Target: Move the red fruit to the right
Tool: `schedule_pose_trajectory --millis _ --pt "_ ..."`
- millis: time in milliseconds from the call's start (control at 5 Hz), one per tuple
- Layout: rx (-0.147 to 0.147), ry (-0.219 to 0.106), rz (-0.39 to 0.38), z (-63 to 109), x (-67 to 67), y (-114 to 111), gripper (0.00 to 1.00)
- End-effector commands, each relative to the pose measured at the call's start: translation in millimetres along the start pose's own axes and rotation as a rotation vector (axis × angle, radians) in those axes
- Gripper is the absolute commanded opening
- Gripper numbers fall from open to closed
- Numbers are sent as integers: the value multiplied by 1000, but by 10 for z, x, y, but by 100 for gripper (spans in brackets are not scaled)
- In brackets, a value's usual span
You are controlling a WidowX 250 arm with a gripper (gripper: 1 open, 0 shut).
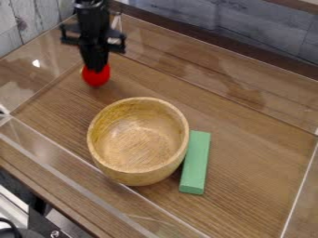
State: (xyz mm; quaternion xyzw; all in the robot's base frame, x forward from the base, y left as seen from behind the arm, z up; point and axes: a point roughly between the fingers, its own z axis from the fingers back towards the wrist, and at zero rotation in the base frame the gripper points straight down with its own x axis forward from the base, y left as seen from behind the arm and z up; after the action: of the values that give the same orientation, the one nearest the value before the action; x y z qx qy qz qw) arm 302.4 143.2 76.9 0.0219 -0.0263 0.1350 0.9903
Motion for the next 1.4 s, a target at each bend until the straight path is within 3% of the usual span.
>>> schedule_pose_trajectory --millis 0,400,800,1200 --pt "-12 -83 -49 331 58 -262 0" --pt "-42 -95 -57 278 51 -1178 0" --pt "-57 -96 -208 243 43 -1815 0" --pt "-57 -91 -210 176 -13 -2425 0"
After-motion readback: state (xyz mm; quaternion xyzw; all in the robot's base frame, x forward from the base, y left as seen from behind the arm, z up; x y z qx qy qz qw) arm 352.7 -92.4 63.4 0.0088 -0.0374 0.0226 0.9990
